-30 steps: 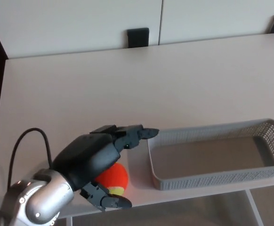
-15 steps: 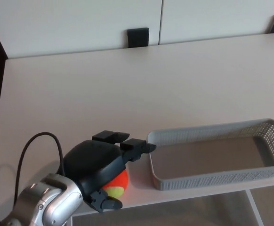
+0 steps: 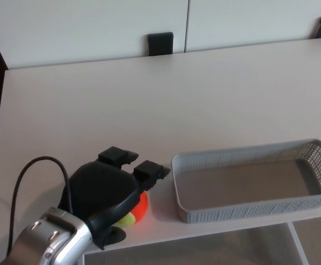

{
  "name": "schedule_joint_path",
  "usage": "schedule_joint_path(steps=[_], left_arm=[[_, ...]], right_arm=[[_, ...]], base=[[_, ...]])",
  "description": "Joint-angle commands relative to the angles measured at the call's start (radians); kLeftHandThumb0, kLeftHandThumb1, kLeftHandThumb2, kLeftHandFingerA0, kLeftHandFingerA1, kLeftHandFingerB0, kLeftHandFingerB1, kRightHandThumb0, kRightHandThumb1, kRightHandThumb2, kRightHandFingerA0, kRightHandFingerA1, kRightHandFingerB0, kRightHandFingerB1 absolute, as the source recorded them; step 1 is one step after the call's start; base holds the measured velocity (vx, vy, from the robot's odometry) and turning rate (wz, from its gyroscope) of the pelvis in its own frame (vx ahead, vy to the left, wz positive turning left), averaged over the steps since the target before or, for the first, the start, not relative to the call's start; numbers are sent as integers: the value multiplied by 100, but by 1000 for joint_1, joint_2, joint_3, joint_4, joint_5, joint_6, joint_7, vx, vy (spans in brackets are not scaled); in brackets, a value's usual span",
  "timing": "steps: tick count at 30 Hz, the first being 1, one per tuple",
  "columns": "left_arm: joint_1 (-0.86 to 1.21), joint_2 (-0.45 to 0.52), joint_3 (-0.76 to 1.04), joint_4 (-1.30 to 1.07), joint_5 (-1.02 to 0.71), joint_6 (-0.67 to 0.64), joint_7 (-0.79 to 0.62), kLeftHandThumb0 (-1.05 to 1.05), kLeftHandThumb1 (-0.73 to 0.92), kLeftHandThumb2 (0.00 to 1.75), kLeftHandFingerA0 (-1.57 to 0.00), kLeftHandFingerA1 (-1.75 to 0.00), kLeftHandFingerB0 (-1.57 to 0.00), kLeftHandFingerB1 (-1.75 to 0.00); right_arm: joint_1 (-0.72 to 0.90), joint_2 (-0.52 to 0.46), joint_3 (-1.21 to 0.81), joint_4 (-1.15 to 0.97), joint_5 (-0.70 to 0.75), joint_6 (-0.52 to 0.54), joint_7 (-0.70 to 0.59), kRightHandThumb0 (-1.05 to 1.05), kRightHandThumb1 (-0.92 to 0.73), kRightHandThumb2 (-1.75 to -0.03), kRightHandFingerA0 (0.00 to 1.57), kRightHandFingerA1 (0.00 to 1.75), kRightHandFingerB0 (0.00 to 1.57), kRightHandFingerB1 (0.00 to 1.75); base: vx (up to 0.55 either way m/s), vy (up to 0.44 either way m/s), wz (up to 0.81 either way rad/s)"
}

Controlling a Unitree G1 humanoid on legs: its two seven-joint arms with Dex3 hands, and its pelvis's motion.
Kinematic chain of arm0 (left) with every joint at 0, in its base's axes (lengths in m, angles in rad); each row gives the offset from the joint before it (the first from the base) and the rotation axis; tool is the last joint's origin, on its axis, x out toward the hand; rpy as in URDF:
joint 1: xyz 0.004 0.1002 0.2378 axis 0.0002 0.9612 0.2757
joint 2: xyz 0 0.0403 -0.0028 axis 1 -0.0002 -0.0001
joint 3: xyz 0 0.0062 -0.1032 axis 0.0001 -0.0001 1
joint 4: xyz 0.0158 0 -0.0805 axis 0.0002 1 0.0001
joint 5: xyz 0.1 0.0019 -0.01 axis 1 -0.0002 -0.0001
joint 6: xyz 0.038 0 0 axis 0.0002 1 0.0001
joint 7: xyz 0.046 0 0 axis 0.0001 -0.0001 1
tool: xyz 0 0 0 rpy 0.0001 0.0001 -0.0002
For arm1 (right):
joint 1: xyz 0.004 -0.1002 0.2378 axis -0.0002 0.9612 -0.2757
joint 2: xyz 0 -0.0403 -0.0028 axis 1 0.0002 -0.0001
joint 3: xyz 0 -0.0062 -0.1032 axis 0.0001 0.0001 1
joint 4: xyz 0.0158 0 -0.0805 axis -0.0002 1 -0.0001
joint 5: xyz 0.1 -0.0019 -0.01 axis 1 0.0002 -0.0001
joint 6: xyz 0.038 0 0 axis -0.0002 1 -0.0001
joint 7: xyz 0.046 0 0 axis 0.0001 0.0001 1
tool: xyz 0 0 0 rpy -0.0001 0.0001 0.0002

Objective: The robot walk towards a table in front and uses its left hand to pickup a tennis ball on the left side and put it in a container on the right hand side

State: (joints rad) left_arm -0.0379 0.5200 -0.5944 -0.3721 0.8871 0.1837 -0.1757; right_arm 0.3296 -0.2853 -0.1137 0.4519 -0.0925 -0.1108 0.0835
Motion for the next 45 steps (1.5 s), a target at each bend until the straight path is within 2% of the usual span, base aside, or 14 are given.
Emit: schedule_joint_path(steps=[1,2,6,7,20,21,33,34,39,40,43,45], left_arm=[[54,38,43,-45,177,-5,55,-33,34,54,-15,-35,-23,-33],[64,39,52,-50,179,-6,56,-20,23,80,-8,-53,-7,-49],[81,29,69,-56,193,-17,54,-20,23,80,-8,-53,-7,-49],[90,34,78,-58,191,-27,65,-34,33,55,-14,-37,-24,-33],[114,16,133,-44,199,-71,67,-39,31,57,-13,-38,-22,-35],[89,6,132,-20,187,-78,67,-21,14,76,-11,-54,-9,-50],[3,-46,142,30,144,-105,3,-21,12,76,-13,-54,-12,-51],[0,-57,144,30,116,-105,-12,-42,28,56,-30,-40,-29,-35],[-7,-87,165,23,21,-89,-100,-42,28,56,-32,-40,-30,-35],[-17,-91,170,24,8,-85,-121,-40,31,51,-36,-38,-31,-31],[-68,-112,184,39,-19,-61,-176,-43,29,56,-32,-40,-30,-35],[-76,-112,189,37,-27,-58,-201,-38,33,51,-33,-37,-30,-31]], right_arm=[[-6,-38,4,-14,-8,55,24,-32,-66,-59,47,42,33,36],[-11,-40,6,-8,-12,56,22,-32,-66,-59,48,42,33,36],[-13,-43,11,-8,-17,63,18,-32,-66,-59,48,42,33,36],[-13,-44,12,-5,-16,61,18,-32,-66,-59,47,42,34,36],[-24,-49,15,10,-12,44,23,-33,-66,-59,47,43,33,36],[-32,-50,12,6,-9,52,24,-32,-66,-59,47,43,34,36],[-55,-50,0,-28,-2,92,28,-32,-66,-59,47,42,33,36],[-49,-51,2,-32,-5,92,26,-31,-67,-60,48,43,33,36],[-25,-42,10,-50,-9,94,27,-31,-66,-59,47,43,33,36],[-30,-39,9,-46,-6,94,26,-31,-65,-59,47,43,33,36],[-70,-43,4,-31,-1,98,25,-32,-65,-59,48,43,33,36],[-70,-45,5,-33,-2,96,27,-33,-66,-59,48,43,33,36]], base=[[0,0,0],[0,0,0],[0,0,0],[0,0,0],[0,0,0],[0,0,0],[0,0,0],[0,0,0],[0,0,0],[0,0,0],[0,0,0],[0,0,0]])
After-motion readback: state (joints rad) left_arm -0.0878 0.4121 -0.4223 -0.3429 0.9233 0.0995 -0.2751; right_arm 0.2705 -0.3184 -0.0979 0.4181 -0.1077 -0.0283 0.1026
